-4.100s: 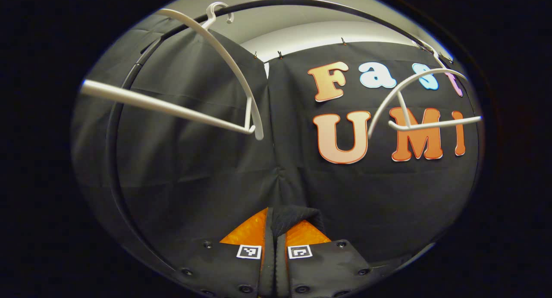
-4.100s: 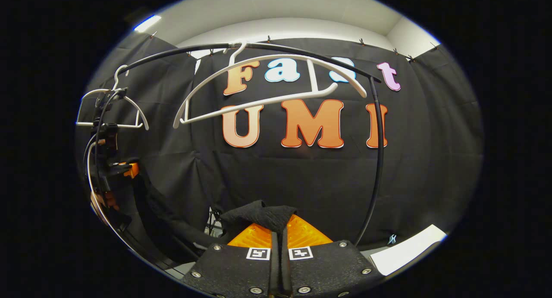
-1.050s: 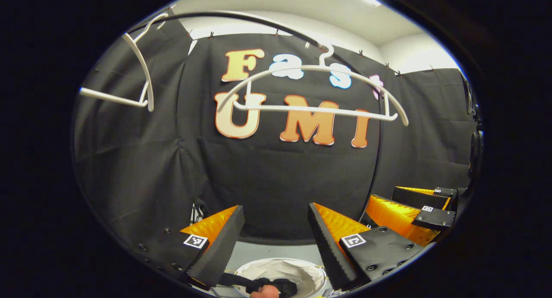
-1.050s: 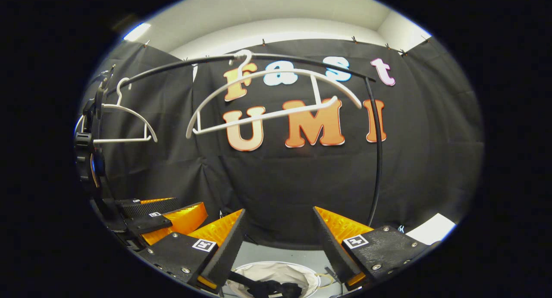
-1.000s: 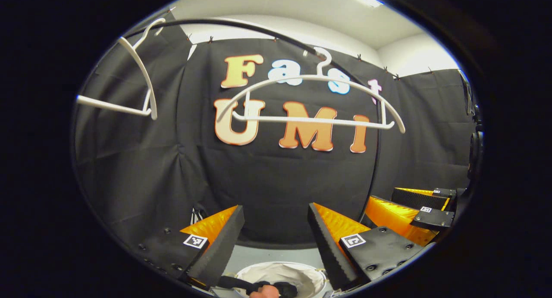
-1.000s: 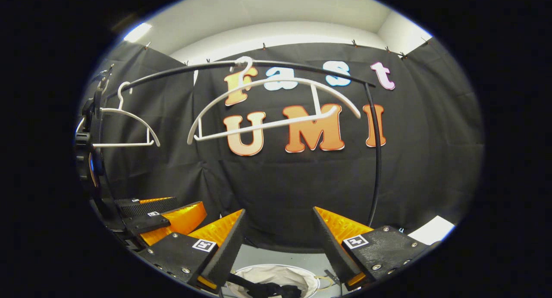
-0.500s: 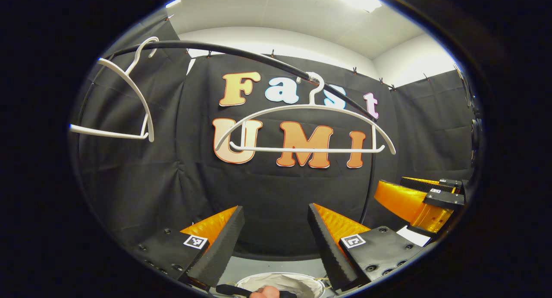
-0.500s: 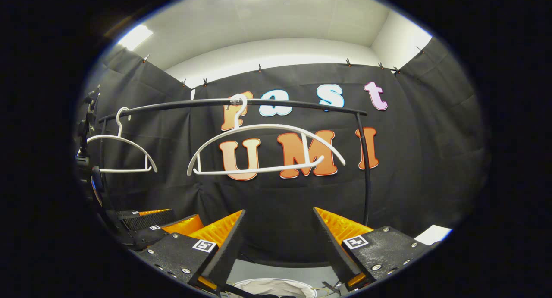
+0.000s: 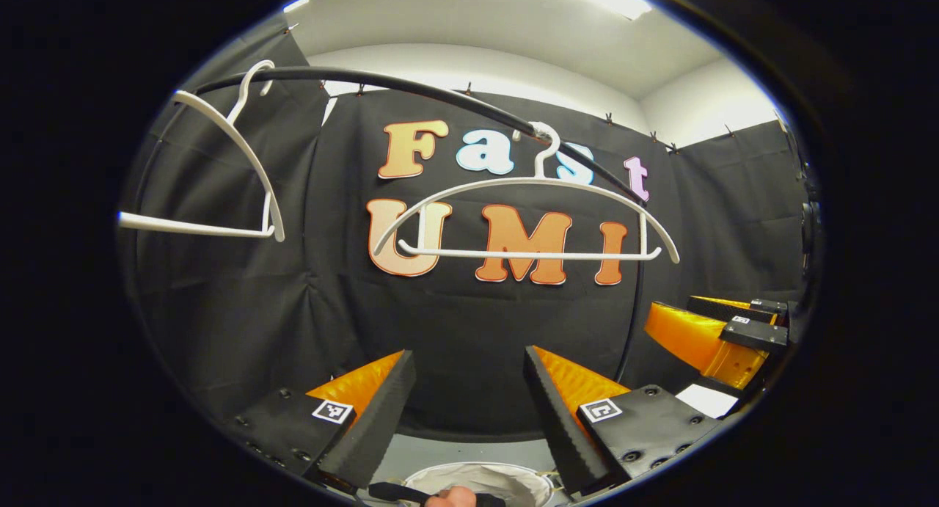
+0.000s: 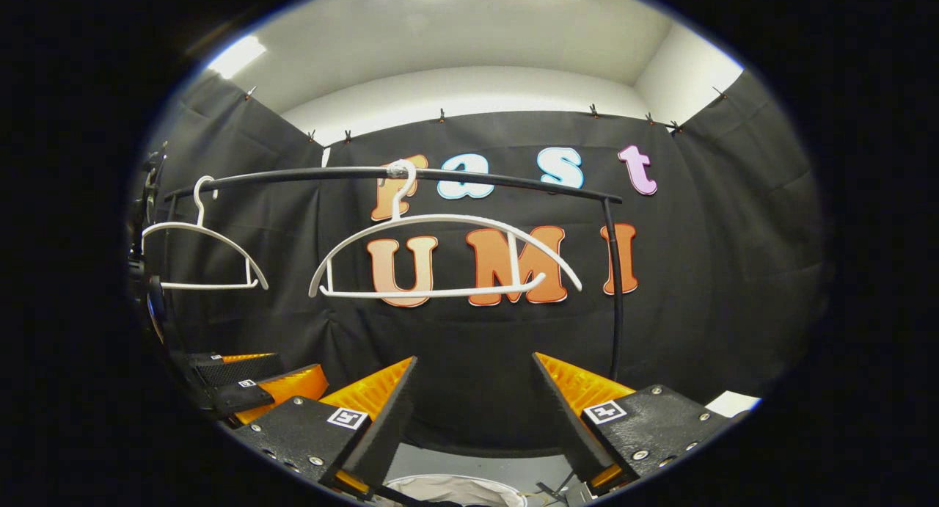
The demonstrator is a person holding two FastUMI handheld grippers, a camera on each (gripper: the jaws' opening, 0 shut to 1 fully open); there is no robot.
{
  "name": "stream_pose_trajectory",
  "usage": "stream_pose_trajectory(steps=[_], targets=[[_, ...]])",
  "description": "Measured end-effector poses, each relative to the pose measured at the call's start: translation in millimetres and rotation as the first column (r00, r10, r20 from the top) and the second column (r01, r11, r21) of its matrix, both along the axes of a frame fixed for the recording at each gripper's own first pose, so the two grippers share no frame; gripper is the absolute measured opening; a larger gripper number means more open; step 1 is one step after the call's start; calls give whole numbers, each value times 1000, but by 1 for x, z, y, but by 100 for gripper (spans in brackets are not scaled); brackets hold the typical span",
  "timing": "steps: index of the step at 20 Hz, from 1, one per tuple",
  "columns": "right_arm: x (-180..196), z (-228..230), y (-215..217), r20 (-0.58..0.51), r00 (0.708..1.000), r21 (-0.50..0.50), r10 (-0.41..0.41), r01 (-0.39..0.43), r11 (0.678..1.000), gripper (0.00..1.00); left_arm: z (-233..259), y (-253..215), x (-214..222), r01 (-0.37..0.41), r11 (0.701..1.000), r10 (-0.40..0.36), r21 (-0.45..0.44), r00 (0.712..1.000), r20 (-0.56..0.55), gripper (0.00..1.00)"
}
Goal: Grasp the clothes on the hanger with both hands and then place them into the laundry hamper below.
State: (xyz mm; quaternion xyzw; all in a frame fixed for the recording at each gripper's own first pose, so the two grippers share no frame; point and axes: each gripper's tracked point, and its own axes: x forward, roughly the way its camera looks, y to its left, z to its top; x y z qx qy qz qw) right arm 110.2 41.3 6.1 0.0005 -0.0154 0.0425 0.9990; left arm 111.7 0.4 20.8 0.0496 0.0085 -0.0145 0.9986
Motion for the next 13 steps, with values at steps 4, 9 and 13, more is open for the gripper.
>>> stream_pose_trajectory(steps=[4, 9, 13], targets=[[0, -10, 3, -34, 999, -2, 9, -9, 1000, 91, 0, 4, -1, -7, 1000, 7, -8, 1000, -5, 96], [-1, -11, 6, -35, 999, -10, 16, -17, 1000, 98, -1, 6, -3, -14, 1000, 14, -9, 1000, -8, 96], [-2, -13, 8, -42, 999, -3, 20, -20, 1000, 85, -2, 8, -3, -20, 1000, 20, -10, 1000, -9, 93]])
